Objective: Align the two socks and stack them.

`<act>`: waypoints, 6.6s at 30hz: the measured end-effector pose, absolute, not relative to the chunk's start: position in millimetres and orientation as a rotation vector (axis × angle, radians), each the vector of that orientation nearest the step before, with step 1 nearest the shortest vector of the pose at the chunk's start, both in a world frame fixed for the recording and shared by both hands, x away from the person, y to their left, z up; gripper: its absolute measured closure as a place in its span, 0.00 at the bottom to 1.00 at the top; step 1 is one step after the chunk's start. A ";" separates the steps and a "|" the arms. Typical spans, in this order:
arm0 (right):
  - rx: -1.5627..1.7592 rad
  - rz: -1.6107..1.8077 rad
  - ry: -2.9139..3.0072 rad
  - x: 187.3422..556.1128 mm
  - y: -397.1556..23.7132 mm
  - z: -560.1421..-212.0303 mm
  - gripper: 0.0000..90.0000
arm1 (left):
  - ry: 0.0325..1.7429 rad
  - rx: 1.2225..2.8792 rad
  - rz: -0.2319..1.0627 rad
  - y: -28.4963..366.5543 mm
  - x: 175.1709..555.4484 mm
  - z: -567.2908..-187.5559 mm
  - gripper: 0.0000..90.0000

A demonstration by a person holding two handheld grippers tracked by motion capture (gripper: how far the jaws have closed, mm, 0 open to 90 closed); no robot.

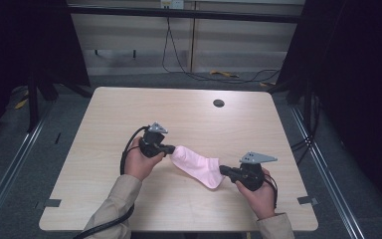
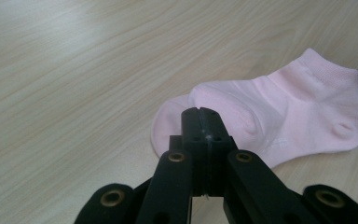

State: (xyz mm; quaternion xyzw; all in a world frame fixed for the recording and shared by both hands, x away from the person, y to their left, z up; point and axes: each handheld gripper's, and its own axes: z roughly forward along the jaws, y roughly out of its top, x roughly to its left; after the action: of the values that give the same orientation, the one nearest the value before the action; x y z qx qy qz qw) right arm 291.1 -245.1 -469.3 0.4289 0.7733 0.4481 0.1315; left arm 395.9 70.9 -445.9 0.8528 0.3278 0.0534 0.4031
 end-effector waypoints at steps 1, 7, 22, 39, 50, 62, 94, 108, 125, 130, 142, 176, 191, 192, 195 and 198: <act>1.245 1.301 2.245 291.1 -245.1 -469.3 1.00 | 0.828 2.154 0.135 70.9 395.9 -445.9 1.00; 1.248 1.302 2.247 294.6 -245.2 -472.0 1.00 | 0.839 2.145 0.139 72.5 398.0 -446.1 1.00; 1.266 1.269 2.250 297.1 -247.1 -478.5 1.00 | 0.850 2.161 0.146 70.1 401.6 -454.8 1.00; 1.264 1.237 2.254 295.6 -246.4 -481.4 1.00 | 0.857 2.162 0.169 68.4 404.1 -456.8 1.00; 1.276 1.232 2.267 296.4 -246.0 -485.7 1.00 | 0.855 2.176 0.170 68.5 406.5 -459.3 1.00; 1.272 1.208 2.288 295.9 -242.9 -489.8 0.99 | 0.878 2.182 0.180 72.0 408.3 -467.7 1.00; 1.155 1.169 2.323 282.7 -224.7 -489.8 0.83 | 0.868 2.168 0.206 68.8 407.8 -468.3 0.99; 1.127 1.080 2.382 281.5 -216.3 -498.3 0.87 | 0.881 2.192 0.204 59.3 417.6 -478.5 0.98; 1.131 1.097 2.374 280.8 -217.4 -499.6 0.87 | 0.882 2.212 0.175 55.2 416.3 -497.2 0.97; 1.118 1.090 2.389 280.6 -220.0 -498.6 0.87 | 0.868 2.239 0.151 57.5 409.3 -494.6 1.00; 1.120 1.095 2.388 279.9 -224.5 -499.1 0.87 | 0.891 2.187 0.211 61.9 404.0 -483.6 0.96; 1.110 1.126 2.375 279.8 -224.0 -501.5 0.87 | 0.938 2.117 0.236 62.7 402.9 -492.1 0.99; 1.102 1.129 2.385 280.4 -224.5 -501.4 0.87 | 0.919 2.089 0.278 62.4 398.4 -494.2 0.91; 1.103 1.130 2.384 280.5 -224.5 -501.5 0.87 | 0.910 2.106 0.274 60.4 399.5 -495.7 0.91; 1.102 1.131 2.385 280.6 -224.5 -501.5 0.87 | 0.914 2.123 0.257 56.4 401.5 -501.8 0.94; 1.102 1.128 2.385 280.3 -224.4 -501.5 0.87 | 0.913 2.135 0.258 54.8 399.9 -502.8 1.00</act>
State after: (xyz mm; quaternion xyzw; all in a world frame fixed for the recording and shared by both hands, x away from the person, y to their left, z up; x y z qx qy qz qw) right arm 280.3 -224.4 -501.5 0.3817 0.8258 0.3907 0.1407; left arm 399.9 54.8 -502.8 0.8408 0.3594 0.1016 0.3918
